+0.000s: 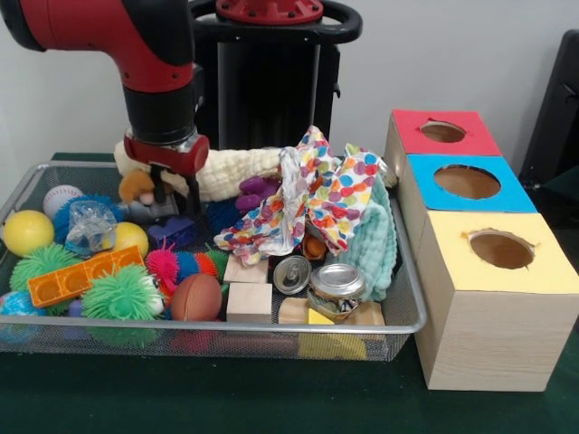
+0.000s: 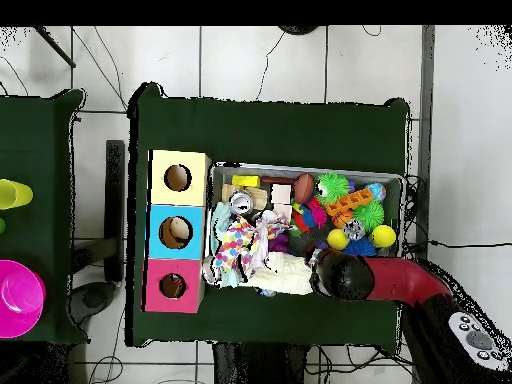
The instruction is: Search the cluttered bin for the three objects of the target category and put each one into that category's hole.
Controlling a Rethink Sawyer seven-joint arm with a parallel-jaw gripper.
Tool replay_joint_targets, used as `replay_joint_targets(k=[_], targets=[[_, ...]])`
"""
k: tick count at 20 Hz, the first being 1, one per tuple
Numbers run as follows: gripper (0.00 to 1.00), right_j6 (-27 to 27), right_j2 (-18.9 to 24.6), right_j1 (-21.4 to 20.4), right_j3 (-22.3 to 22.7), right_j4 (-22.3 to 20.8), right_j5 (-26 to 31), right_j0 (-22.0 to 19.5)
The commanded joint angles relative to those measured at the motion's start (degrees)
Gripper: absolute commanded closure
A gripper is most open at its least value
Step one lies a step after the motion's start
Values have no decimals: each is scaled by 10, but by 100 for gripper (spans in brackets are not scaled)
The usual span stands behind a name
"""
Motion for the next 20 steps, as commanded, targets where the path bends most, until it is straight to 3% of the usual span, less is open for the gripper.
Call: replay_joint_targets(k=[1, 15, 20], targets=[[0, -177, 31, -18, -42, -39, 117, -15], [0, -151, 74, -13, -22, -43, 64, -49], [0, -124, 182, 16, 33, -38, -84, -122]])
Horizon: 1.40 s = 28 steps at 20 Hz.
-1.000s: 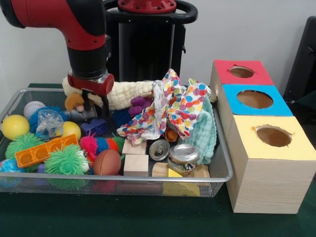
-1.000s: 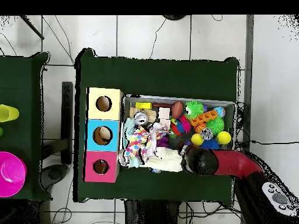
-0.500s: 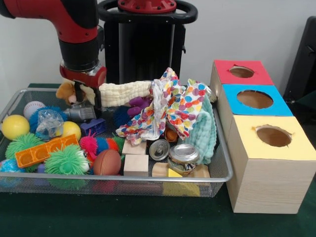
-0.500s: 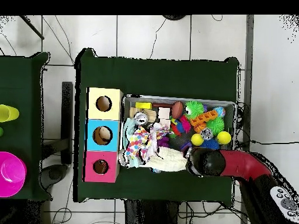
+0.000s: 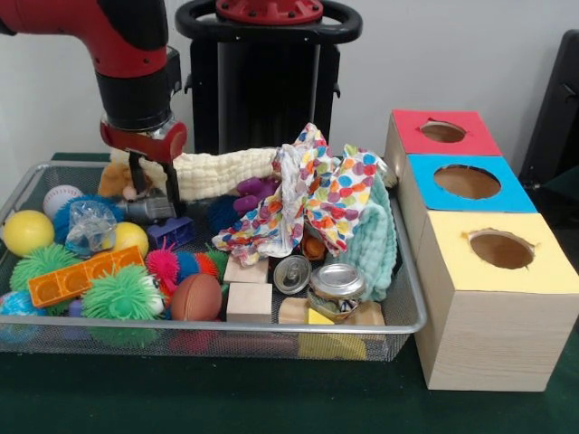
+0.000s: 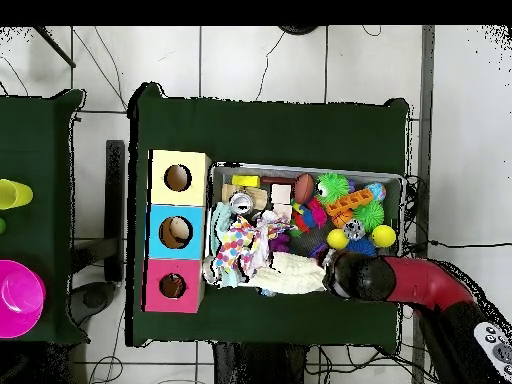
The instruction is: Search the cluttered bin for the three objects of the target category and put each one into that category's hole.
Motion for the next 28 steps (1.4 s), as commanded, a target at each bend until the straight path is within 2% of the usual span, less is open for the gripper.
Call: replay_joint_targets(k=[1, 2, 4, 10, 14, 18, 21, 23, 28], targets=[[0, -106, 151, 35, 45, -31, -158, -71], [0, -91, 163, 32, 55, -34, -180, -75], [0, -65, 172, 10, 74, -29, -187, -70], [0, -52, 192, -54, 105, 1, -155, -70], [0, -60, 205, -71, 105, 15, -130, -78], [0, -59, 200, -63, 93, 10, -123, -76], [0, -55, 184, -66, 88, -8, -131, -69], [0, -55, 159, -72, 80, -26, -126, -57], [0, -78, 79, -54, 38, -82, -58, -7]])
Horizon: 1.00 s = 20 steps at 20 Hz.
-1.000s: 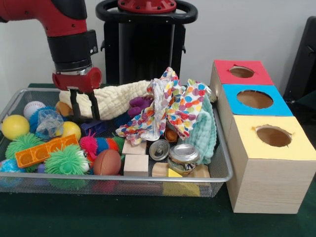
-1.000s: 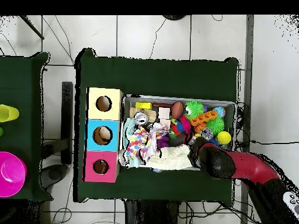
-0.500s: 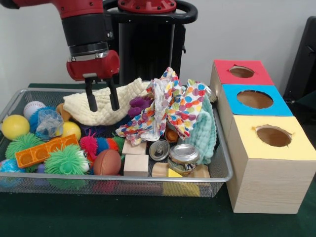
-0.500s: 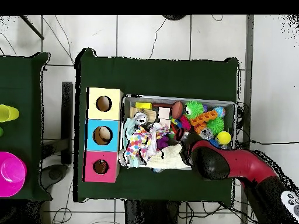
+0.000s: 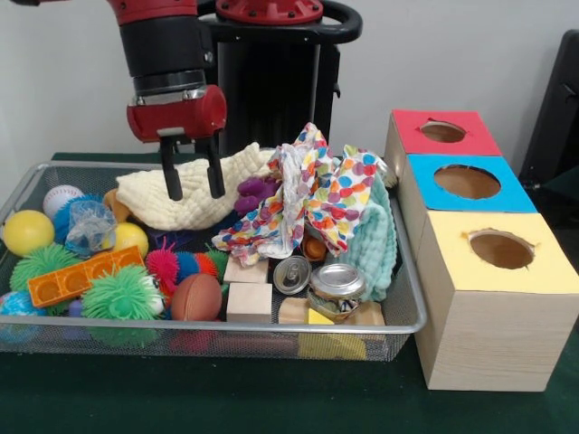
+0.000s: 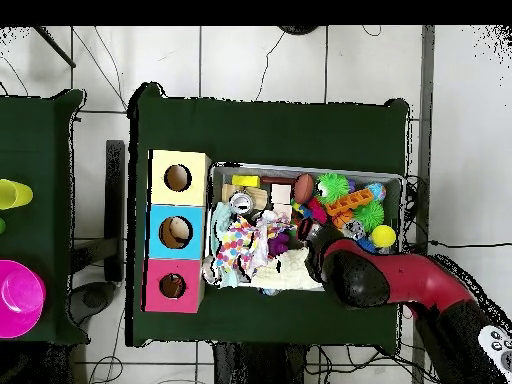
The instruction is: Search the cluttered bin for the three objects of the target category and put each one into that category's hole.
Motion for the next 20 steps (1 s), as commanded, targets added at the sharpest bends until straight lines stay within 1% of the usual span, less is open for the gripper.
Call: replay_joint_targets(k=[1, 4, 11, 18, 20], targets=[[0, -77, -81, 10, -48, -84, 123, 58], [0, -84, -112, 24, -62, -100, 165, 77], [0, -81, -134, 68, -93, -118, 216, 102], [0, -68, -138, 69, -87, -128, 213, 106], [0, -65, -132, 71, -80, -141, 177, 101]])
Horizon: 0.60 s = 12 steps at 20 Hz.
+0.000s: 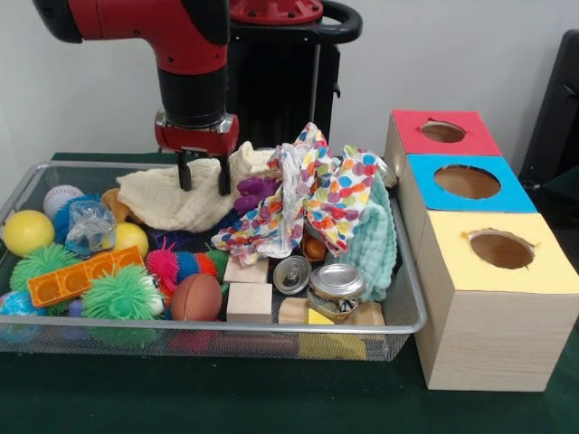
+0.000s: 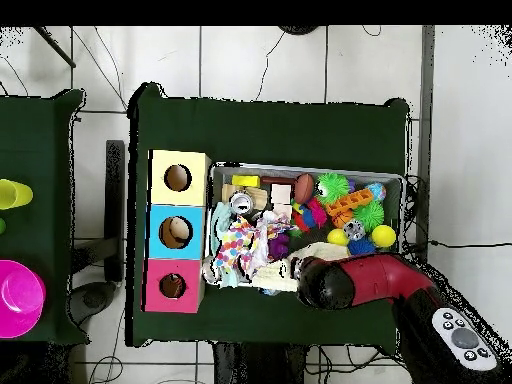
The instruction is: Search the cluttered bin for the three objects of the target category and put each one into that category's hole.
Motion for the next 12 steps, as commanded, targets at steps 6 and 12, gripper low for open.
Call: replay_joint_targets(k=[6, 12], targets=[[100, -67, -10, 16, -24, -50, -20, -19], [100, 32, -16, -58, 25, -41, -140, -7]])
